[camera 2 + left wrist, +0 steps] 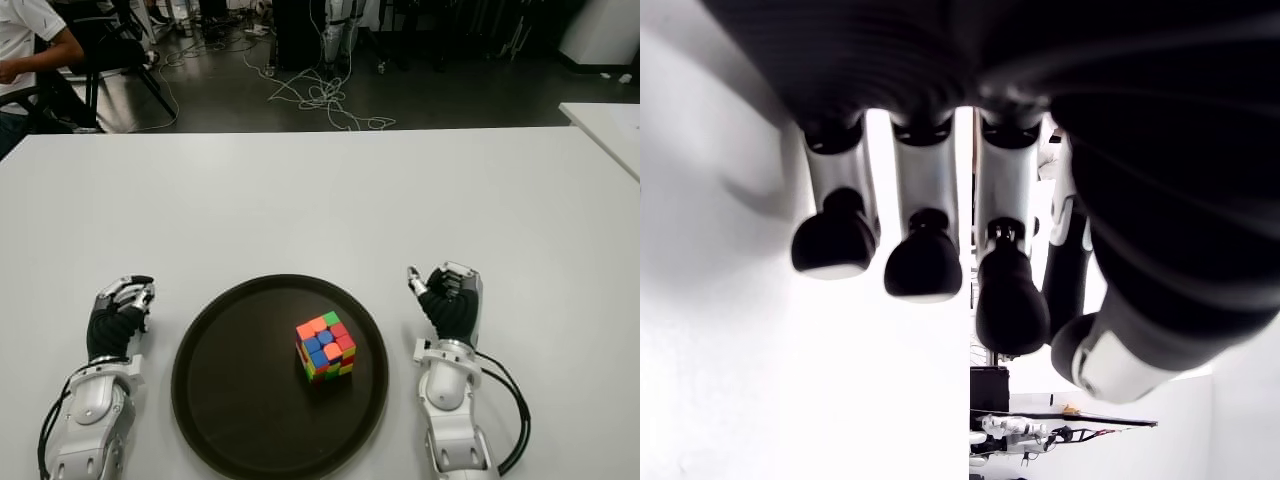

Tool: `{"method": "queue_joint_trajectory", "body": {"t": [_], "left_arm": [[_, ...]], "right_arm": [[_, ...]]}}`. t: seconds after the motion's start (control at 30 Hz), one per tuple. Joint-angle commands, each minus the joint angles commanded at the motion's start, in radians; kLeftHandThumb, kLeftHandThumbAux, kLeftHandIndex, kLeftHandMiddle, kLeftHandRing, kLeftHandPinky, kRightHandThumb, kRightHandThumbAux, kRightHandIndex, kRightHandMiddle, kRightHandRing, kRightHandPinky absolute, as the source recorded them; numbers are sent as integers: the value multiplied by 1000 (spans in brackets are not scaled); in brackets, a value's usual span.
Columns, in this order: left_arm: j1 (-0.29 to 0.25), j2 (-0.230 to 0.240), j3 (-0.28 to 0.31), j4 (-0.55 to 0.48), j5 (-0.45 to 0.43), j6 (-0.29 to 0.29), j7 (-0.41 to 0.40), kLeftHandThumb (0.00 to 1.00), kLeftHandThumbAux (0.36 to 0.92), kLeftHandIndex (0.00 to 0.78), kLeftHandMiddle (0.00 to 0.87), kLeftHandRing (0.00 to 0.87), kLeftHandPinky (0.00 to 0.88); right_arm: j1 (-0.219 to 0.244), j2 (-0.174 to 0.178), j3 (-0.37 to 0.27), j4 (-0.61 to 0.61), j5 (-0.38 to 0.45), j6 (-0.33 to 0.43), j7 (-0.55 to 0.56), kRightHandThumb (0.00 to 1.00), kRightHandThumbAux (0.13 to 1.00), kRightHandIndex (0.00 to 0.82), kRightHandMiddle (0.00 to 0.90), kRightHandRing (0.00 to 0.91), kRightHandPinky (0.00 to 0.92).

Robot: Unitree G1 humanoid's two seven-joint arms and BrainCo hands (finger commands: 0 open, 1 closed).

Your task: Pick up the Rubik's Cube and put it in the plate

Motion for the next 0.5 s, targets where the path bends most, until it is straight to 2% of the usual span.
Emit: {"method": "queue_joint_trajectory", "body": {"t": [0.27,0.5], "left_arm": [[-4,-2,2,7,-2,-5,1,710,706,443,789,819,818],[-4,1,-2,5,3,5,3,711,705,444,795,824,825]], "right_arm": [[14,3,14,-50,14,49,41,295,840,759,829,841,840],[18,9,16,-70,23,73,53,347,834,768,835,846,848]]}}
